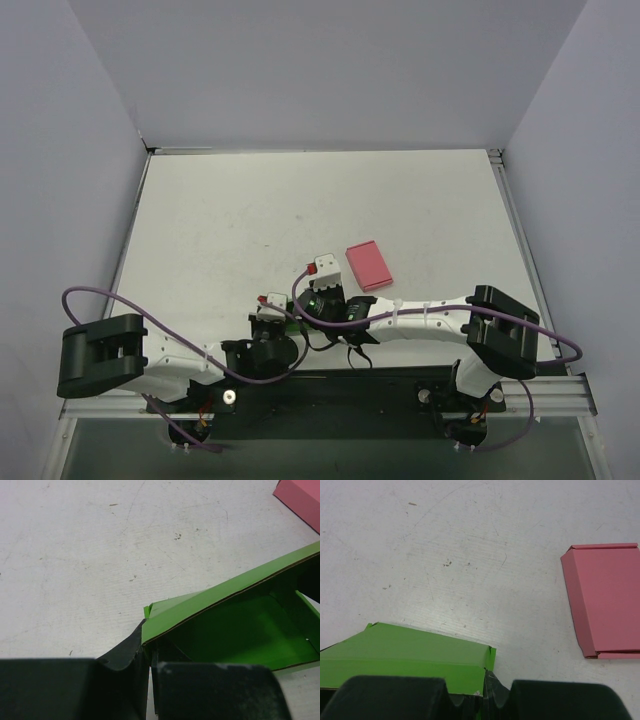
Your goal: Fold the paper box
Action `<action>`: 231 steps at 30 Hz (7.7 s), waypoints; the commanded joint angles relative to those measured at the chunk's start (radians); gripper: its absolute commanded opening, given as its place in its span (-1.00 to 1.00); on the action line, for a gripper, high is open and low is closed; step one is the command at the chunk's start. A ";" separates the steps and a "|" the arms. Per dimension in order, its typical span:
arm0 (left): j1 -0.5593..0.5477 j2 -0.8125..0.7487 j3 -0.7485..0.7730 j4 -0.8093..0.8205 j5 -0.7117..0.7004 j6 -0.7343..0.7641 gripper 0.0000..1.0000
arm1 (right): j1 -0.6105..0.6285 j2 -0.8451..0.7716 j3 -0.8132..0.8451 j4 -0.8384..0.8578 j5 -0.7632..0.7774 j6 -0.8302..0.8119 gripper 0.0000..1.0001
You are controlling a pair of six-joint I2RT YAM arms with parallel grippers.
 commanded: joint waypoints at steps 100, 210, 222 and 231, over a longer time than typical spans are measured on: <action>0.612 -0.631 0.006 -0.423 1.222 -0.488 0.66 | -0.275 -0.401 -0.313 0.134 -0.620 0.336 0.25; 0.886 -0.438 0.466 -0.838 1.265 0.263 0.63 | -0.002 -0.439 -0.370 0.241 0.161 0.984 -1.00; 0.886 -0.441 0.469 -0.847 1.239 0.263 0.64 | -0.024 -0.292 -0.313 0.376 0.210 1.073 -1.00; 0.886 -0.447 0.471 -0.854 1.209 0.256 0.64 | -0.033 -0.290 -0.316 0.439 0.141 1.002 0.46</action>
